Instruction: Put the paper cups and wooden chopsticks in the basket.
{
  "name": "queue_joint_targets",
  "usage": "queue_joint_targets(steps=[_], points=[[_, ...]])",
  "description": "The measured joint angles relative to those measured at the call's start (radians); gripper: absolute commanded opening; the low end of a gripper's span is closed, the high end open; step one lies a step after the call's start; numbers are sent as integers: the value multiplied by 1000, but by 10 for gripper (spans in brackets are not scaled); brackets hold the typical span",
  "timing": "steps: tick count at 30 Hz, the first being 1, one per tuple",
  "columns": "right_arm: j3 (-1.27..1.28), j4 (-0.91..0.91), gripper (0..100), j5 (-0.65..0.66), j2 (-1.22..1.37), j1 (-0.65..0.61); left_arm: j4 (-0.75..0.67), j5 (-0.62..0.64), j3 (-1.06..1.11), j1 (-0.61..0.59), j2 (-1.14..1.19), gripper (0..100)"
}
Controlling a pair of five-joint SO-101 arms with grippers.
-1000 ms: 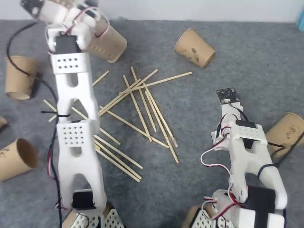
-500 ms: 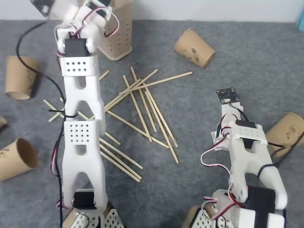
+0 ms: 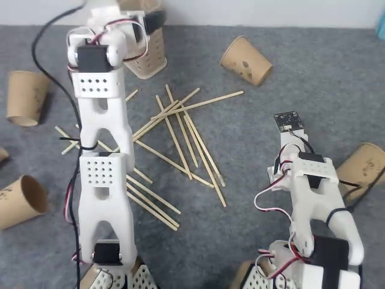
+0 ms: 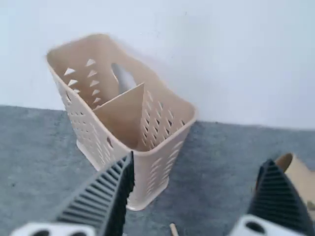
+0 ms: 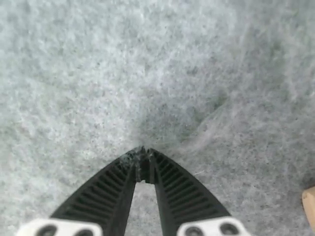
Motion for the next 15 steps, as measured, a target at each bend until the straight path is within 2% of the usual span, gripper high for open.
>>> queue_joint_targets(steps=[7, 11, 15], points=[[0, 0, 8, 0, 0, 0, -34, -265, 74, -2, 0, 372], [0, 0, 8, 0, 0, 0, -158, -359, 204, -9, 0, 371], [0, 0, 8, 0, 0, 0, -339, -370, 351, -31, 0, 361]])
